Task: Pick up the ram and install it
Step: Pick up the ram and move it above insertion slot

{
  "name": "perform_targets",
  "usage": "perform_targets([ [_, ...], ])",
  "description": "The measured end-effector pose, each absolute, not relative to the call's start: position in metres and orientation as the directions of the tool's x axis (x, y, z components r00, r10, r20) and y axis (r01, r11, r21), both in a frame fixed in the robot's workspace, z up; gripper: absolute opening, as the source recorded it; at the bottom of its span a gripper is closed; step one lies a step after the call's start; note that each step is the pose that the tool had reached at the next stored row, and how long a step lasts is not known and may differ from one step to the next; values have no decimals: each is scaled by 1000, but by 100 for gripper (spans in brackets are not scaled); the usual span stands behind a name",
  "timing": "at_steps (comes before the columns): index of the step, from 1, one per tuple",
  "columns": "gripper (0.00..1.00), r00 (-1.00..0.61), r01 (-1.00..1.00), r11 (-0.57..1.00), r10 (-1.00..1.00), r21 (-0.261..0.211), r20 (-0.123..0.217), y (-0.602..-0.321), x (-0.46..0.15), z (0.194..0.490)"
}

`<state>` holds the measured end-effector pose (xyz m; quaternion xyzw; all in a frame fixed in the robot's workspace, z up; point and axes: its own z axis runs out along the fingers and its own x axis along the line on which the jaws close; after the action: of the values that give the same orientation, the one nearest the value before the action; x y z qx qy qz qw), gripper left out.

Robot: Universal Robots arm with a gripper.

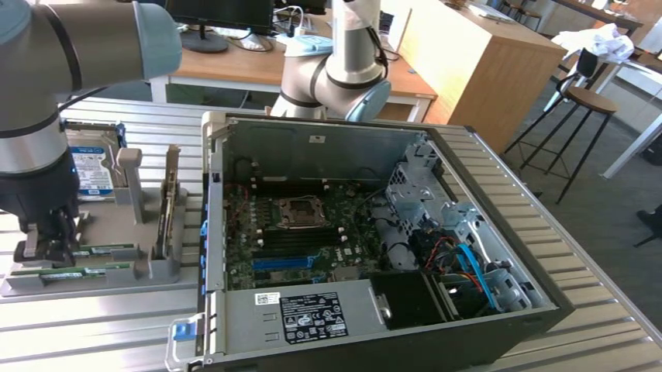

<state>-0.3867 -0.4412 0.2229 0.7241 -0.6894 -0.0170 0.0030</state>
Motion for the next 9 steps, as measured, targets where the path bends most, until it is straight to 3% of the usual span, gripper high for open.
perform_targets([
  [9, 30, 49, -998, -49, -999, 28, -21, -441, -387, 213],
])
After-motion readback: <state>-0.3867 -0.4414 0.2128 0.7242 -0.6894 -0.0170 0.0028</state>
